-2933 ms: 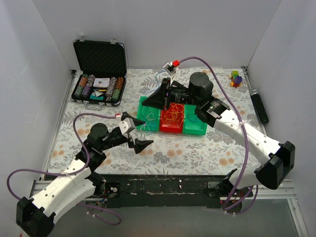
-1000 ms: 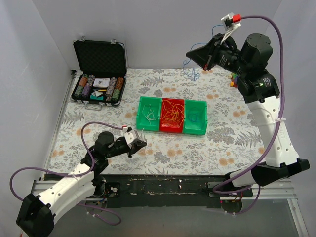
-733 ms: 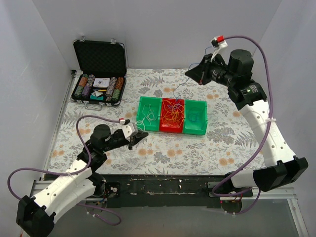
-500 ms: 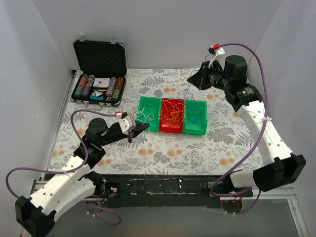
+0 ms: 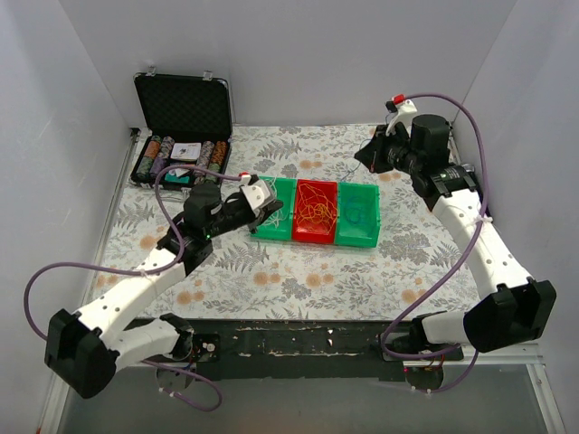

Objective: Untangle the cables

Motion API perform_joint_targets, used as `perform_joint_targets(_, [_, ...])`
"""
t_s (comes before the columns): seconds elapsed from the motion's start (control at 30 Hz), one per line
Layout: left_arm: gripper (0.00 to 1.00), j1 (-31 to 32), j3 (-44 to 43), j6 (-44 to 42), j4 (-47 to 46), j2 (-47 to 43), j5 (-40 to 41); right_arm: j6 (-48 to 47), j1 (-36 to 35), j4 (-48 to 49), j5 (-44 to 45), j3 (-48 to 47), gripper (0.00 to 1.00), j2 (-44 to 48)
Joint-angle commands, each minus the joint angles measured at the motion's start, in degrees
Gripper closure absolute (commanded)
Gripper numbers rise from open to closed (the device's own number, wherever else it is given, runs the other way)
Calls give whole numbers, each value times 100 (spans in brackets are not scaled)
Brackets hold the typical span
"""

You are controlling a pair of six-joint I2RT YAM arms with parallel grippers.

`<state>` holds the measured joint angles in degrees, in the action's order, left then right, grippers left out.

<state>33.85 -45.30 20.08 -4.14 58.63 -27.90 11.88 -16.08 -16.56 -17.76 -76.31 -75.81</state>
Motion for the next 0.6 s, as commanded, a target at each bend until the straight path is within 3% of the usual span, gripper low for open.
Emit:
perform_joint_targets(0.0, [100, -45, -426, -232, -51, 534, 574, -98, 87, 399, 246, 239, 99, 119])
perform_joint_targets(0.57, [100, -379, -998, -311, 229, 2441, 1278, 7, 368, 697, 124, 1302, 99, -30])
